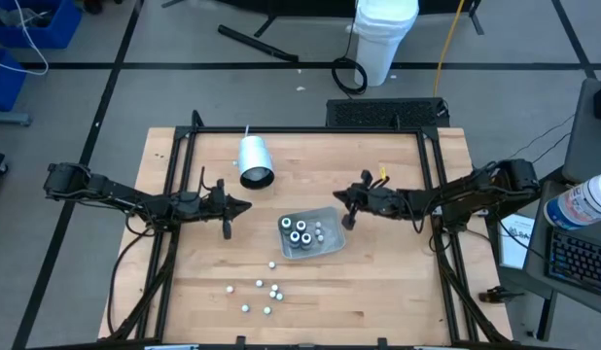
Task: Pick & Place food coloring
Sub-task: Put the orange food coloring bottle into the gray bin
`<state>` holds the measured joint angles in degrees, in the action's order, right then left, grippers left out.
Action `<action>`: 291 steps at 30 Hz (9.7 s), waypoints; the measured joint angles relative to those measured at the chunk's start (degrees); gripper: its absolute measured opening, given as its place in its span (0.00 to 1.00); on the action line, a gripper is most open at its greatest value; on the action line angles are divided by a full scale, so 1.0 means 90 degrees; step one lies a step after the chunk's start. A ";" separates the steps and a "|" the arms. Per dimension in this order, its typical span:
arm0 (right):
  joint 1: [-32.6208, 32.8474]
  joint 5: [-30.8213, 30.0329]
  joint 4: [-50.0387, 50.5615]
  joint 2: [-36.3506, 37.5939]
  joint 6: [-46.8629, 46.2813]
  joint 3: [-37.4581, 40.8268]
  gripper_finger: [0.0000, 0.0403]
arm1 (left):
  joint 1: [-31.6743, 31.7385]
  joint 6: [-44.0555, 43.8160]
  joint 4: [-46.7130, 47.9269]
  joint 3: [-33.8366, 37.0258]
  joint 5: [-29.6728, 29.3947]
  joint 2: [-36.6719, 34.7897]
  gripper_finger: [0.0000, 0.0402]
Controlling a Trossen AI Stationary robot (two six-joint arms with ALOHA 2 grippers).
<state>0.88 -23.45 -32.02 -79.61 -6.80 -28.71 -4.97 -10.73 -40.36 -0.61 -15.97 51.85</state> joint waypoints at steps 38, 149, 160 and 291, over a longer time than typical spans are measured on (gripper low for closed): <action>0.0032 0.0406 -0.0349 -0.0003 0.0589 0.0000 0.00 | 0.0000 0.0220 0.0029 -0.0001 -0.0015 0.0001 0.05; 0.0072 0.0932 -0.1623 -0.0811 0.0930 0.0000 0.00 | 0.0000 0.0662 0.0306 0.0001 -0.0288 0.0001 0.05; 0.0824 0.1432 -0.2093 -0.0361 0.1280 -0.0039 0.00 | 0.0000 0.0540 0.0311 0.0000 -0.0235 0.0001 0.05; 0.3272 0.0156 0.2908 -0.5231 -0.2165 -0.6516 0.36 | 0.0000 0.0167 -0.0012 0.0001 0.0289 -0.0011 0.05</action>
<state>30.33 -22.05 -5.84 -126.69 -26.29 -87.36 -4.97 -9.23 -40.47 -0.60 -13.37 51.75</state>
